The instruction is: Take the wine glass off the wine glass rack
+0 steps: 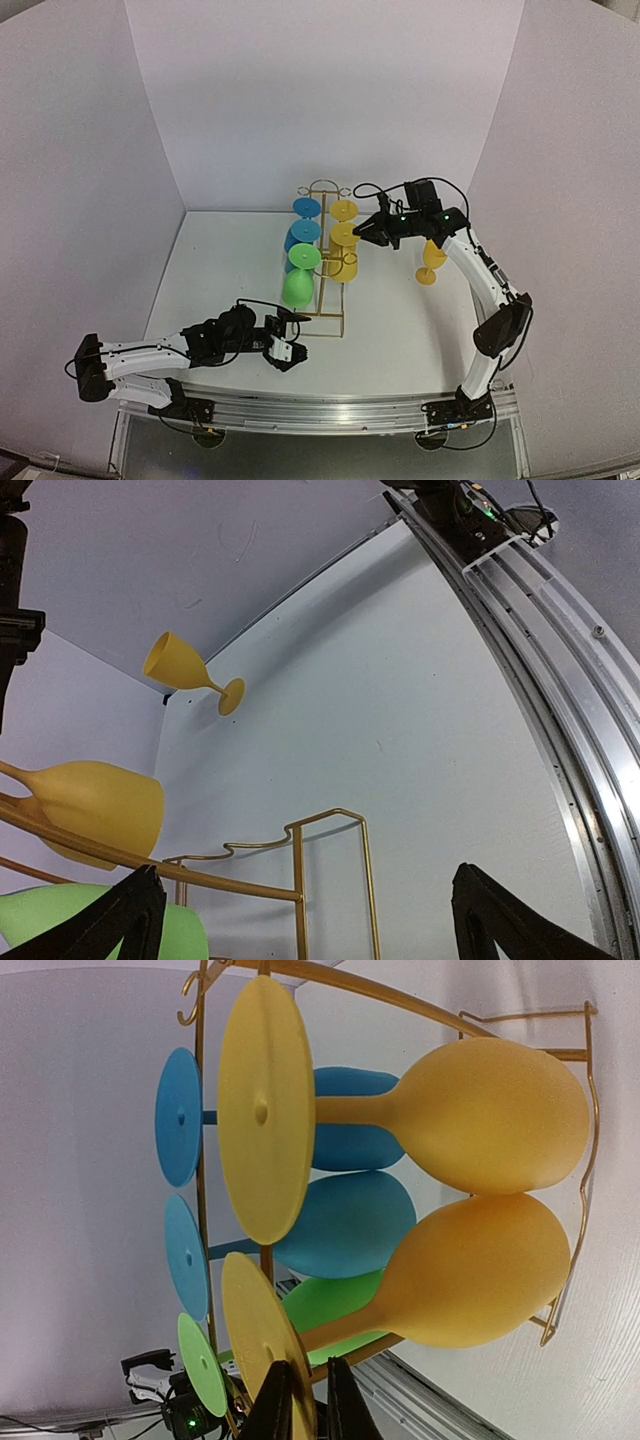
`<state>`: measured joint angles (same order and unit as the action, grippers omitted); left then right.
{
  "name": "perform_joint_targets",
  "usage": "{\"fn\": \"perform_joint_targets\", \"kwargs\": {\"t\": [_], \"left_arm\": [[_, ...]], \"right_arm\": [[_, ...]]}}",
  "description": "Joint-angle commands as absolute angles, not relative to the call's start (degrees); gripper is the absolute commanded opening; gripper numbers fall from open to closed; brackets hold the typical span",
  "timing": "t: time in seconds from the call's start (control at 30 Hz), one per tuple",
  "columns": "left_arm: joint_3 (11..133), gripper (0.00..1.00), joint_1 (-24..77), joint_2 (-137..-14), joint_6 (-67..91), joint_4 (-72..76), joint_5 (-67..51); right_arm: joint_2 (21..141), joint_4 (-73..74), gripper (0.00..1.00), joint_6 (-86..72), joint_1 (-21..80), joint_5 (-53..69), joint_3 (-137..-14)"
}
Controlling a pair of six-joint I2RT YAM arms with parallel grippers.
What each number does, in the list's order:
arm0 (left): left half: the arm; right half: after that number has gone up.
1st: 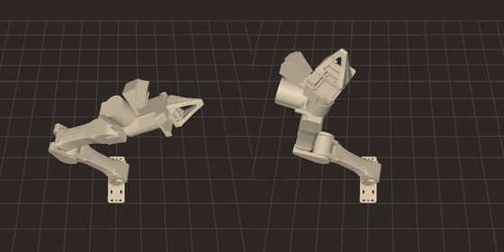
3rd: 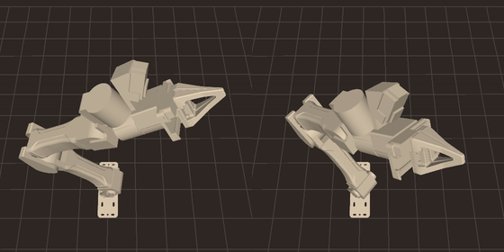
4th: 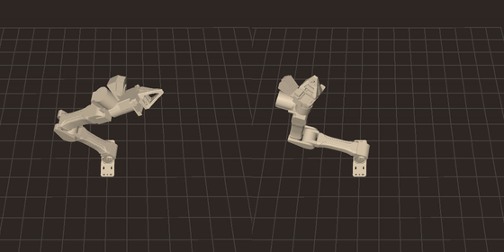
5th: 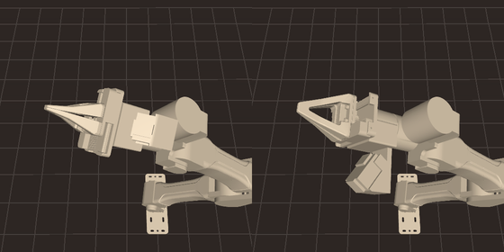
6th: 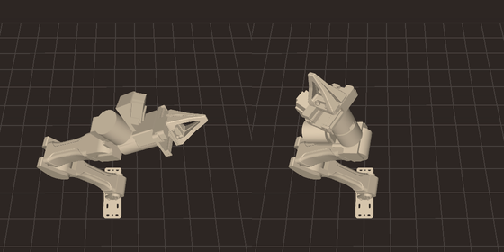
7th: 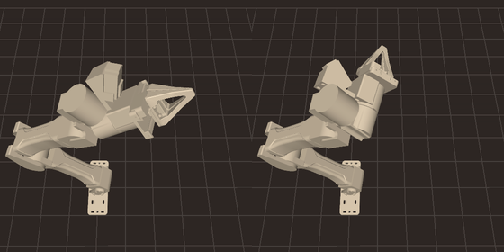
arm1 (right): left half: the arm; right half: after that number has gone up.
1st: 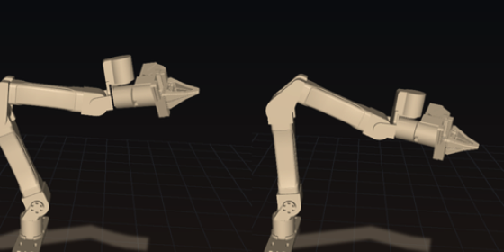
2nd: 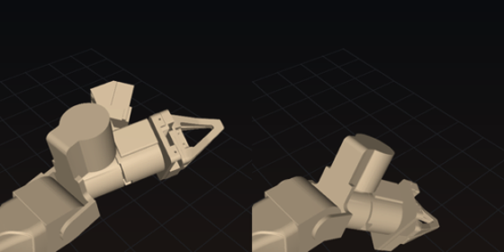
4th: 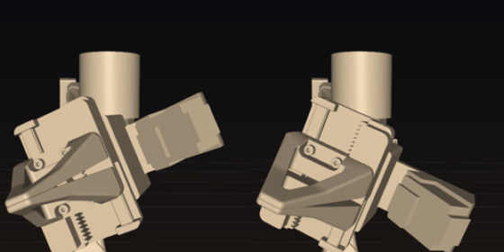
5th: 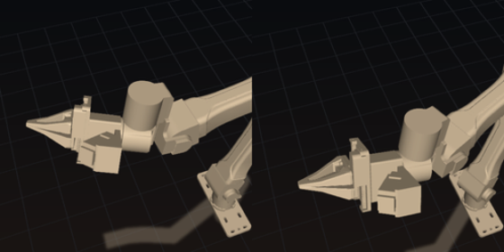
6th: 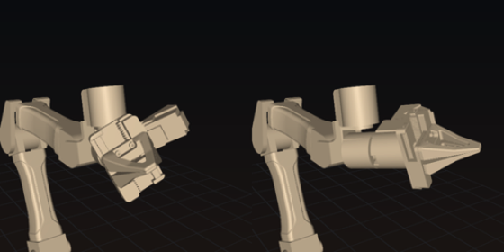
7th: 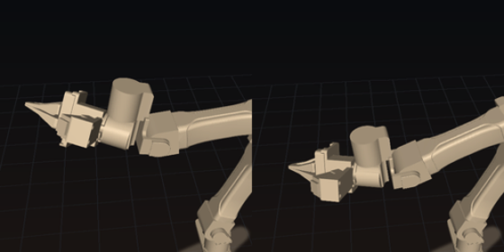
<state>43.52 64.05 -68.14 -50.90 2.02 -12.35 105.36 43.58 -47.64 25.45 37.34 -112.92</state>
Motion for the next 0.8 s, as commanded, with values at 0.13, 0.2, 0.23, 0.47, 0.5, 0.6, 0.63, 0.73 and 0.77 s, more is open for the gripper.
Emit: {"fn": "perform_joint_targets", "kwargs": {"t": [0.13, 0.2, 0.23, 0.47, 0.5, 0.6, 0.63, 0.73, 0.77], "left_arm": [[42.8, 0.99, 63.8, -66.2, -51.2, 3.8, -12.5], [42.7, 0.99, 63.8, -66.3, -51.2, 3.8, -12.6], [42.7, 0.99, 63.8, -66.2, -51.2, 3.9, -12.6], [42.6, 0.99, 63.8, -66.0, -51.3, 3.9, -12.6], [42.6, 0.99, 63.8, -66.0, -51.3, 3.9, -12.6], [42.6, 1.0, 63.8, -66.0, -51.2, 3.9, -12.6], [42.6, 0.99, 63.8, -65.9, -51.2, 3.9, -12.6], [42.6, 0.99, 63.8, -65.9, -51.2, 3.9, -12.7], [42.6, 0.99, 63.8, -65.9, -51.2, 4.0, -12.7]], "right_arm": [[104.7, 42.7, 0.0, -49.8, 25.7, 37.8, -112.6], [104.2, 42.7, 0.0, -50.3, 25.7, 37.2, -112.4], [104.0, 42.6, 0.0, -50.6, 25.7, 37.0, -112.3], [101.6, 42.3, 0.0, -51.5, 25.6, 35.0, -110.8], [101.2, 42.1, 0.0, -51.7, 25.6, 34.4, -110.5], [100.0, 41.4, 0.0, -52.6, 25.6, 33.3, -109.6], [99.7, 41.0, 0.0, -53.0, 25.6, 33.1, -109.0], [98.9, 39.2, 0.0, -54.2, 25.6, 33.6, -107.5], [98.8, 38.8, 0.0, -54.5, 25.6, 33.6, -107.3]]}}
